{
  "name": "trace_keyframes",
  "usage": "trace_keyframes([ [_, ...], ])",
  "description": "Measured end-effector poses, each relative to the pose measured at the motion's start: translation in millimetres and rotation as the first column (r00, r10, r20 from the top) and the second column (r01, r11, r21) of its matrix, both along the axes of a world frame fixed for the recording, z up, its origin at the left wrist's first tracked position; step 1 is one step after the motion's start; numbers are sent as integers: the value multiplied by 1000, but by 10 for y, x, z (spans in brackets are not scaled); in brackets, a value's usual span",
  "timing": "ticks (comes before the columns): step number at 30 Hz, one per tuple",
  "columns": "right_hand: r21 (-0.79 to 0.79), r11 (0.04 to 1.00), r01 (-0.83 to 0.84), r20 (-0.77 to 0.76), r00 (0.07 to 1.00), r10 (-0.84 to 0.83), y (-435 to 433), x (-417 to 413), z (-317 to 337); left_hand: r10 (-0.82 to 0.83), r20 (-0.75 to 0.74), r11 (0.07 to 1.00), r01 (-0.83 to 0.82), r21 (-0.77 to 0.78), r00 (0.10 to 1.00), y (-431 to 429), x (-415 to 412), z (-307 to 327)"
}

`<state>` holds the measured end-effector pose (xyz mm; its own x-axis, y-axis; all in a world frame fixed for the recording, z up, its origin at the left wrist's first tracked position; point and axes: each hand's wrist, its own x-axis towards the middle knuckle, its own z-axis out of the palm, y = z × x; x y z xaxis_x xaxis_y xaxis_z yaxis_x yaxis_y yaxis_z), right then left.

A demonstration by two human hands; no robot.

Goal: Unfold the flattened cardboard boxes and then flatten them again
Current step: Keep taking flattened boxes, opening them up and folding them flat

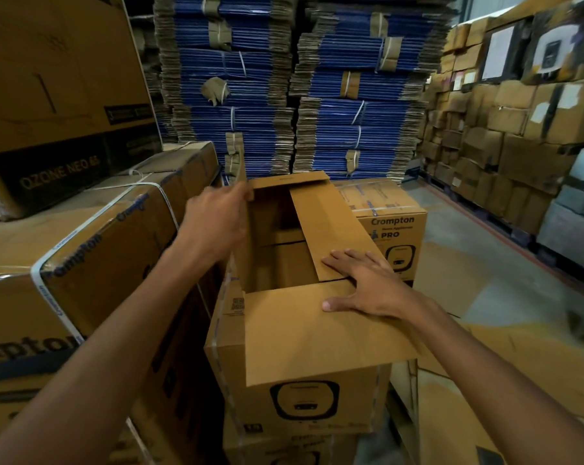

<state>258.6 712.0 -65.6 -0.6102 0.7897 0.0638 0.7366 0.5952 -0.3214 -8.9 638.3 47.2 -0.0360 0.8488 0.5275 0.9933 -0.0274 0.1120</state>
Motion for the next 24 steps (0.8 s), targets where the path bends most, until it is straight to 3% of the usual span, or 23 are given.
trace_keyframes([
  [2, 9, 1000, -6, 8, 1000, 6, -11, -29, 7, 76, 103, 994, -67, -88, 992, -57, -148, 0],
  [5, -1, 1000, 0, -1, 1000, 0, -43, -24, 43, 103, 173, 993, -89, -83, 980, -71, -133, -54],
  [11, -92, 996, 11, -34, 999, -14, -66, -1, 237, -72, 172, 997, 74, -5, 982, -44, 183, -15],
  [14, -91, 996, 5, -183, 983, -22, -161, -123, 524, -103, 217, 994, 107, -6, 971, -23, 297, 57],
  [17, -125, 990, -59, -380, 925, 7, -334, -373, 781, -156, 335, 987, 138, 77, 929, -19, 517, 105],
  [19, -135, 989, -53, -474, 880, -17, -365, -513, 845, -231, 336, 972, 204, 112, 913, -40, 718, 77],
  [22, -28, 997, 71, -489, 869, -76, -345, -495, 838, -342, 323, 937, 345, 52, 882, -33, 812, -16],
  [24, -11, 996, 84, -467, 881, -80, -396, -374, 844, -338, 244, 933, 358, -42, 909, 53, 662, -81],
])
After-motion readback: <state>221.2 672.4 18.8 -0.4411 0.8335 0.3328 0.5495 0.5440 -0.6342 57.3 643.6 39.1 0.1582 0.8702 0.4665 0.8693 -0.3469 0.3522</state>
